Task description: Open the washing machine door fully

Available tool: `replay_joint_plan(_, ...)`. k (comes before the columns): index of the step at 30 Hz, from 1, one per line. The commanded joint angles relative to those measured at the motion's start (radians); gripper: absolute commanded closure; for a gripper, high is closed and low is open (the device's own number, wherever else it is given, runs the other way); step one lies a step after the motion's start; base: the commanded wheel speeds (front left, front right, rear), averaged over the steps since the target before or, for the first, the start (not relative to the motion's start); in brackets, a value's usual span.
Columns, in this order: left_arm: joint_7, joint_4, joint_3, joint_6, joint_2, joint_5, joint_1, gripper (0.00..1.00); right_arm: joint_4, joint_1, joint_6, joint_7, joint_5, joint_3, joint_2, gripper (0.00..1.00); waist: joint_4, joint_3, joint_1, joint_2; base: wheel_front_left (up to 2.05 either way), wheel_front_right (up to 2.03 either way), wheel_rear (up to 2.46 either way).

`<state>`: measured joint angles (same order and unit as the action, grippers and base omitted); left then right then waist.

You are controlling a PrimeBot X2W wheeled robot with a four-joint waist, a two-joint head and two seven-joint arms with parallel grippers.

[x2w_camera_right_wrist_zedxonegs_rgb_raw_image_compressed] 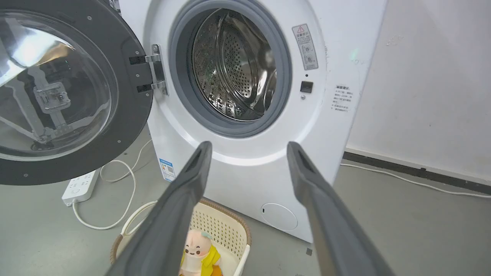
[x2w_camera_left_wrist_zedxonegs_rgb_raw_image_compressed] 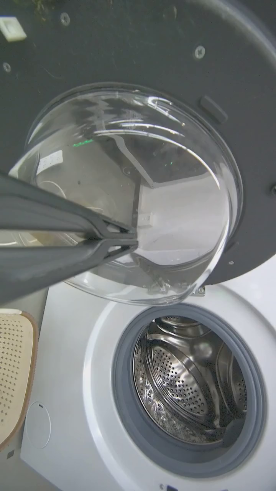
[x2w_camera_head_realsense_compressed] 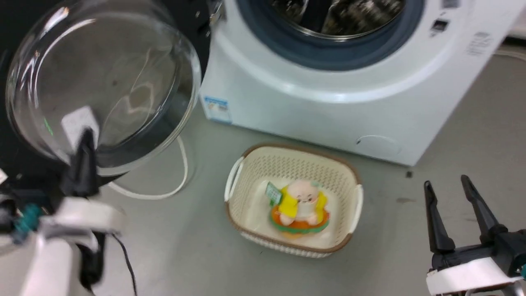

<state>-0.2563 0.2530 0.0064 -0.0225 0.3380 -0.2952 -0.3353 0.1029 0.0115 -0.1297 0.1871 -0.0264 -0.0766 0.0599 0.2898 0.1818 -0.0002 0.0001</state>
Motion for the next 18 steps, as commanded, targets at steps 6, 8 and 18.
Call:
replay_joint_plan(6,-0.005,-0.160,-0.058,0.028,-0.060,0.064,0.197,1.00,-0.006,0.024,-0.001,0.028,0.000,0.000,-0.009,0.00,-0.123,-0.130,0.0002,-0.0001,0.00,0.00,0.00)
replay_joint_plan(8,-0.005,-0.183,-0.078,0.037,-0.075,0.077,0.242,1.00,-0.014,0.038,-0.001,0.030,-0.015,0.001,-0.009,0.00,-0.146,-0.151,0.0002,-0.0001,0.00,0.00,0.00)
replay_joint_plan(18,-0.005,-0.216,-0.147,0.098,-0.133,0.126,0.386,0.00,-0.060,0.121,-0.001,0.025,-0.072,0.002,-0.010,0.00,-0.231,-0.212,0.0002,-0.0001,0.00,0.00,0.00)
